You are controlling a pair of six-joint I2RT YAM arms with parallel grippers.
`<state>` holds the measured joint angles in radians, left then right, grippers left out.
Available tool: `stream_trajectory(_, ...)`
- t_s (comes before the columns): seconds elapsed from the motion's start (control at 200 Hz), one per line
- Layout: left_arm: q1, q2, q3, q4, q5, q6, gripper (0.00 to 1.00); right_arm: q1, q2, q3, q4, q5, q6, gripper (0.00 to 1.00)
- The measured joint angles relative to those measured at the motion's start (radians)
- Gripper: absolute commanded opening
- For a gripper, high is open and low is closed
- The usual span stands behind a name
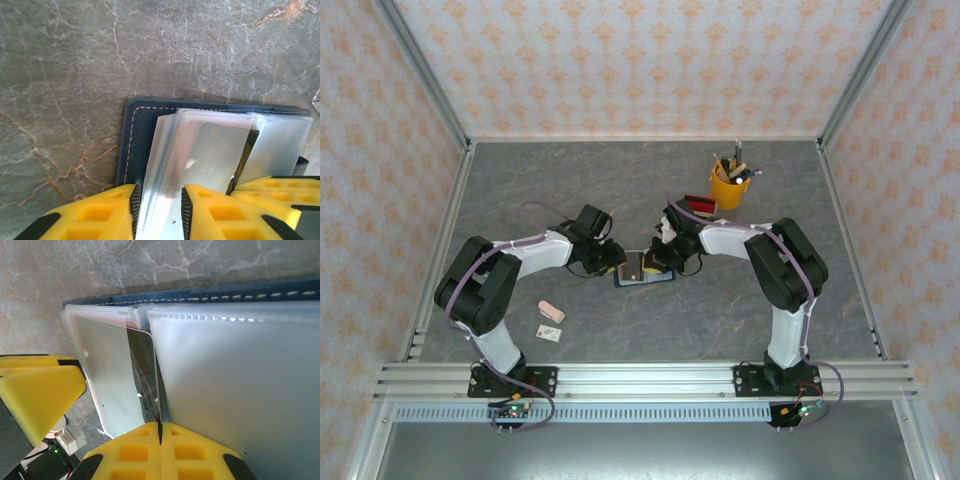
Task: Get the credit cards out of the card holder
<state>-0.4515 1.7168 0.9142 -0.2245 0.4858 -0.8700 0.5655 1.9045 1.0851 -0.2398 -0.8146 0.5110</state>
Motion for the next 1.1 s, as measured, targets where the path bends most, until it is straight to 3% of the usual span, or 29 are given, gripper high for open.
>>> stream_trajectory(0.415, 0.002, -0.016, 0.000, -0.034, -0.004, 0.016, 0.19, -0.006, -0.048, -0.018, -0.024, 0.053, -0.018, 0.00)
stream_trajectory(0.565, 0.002, -0.055, 0.000, -0.039, -0.002, 0.033, 0.15, -0.006, -0.057, -0.018, -0.016, 0.049, -0.014, 0.18)
stream_trajectory(0.706, 0.002, -0.065, 0.000, -0.034, 0.015, 0.034, 0.11, -0.006, -0.057, -0.018, 0.002, 0.029, -0.009, 0.24)
stream_trajectory(1.101, -0.007, -0.015, 0.016, -0.032, 0.039, 0.040, 0.07, -0.006, -0.021, -0.018, 0.033, 0.003, 0.005, 0.23)
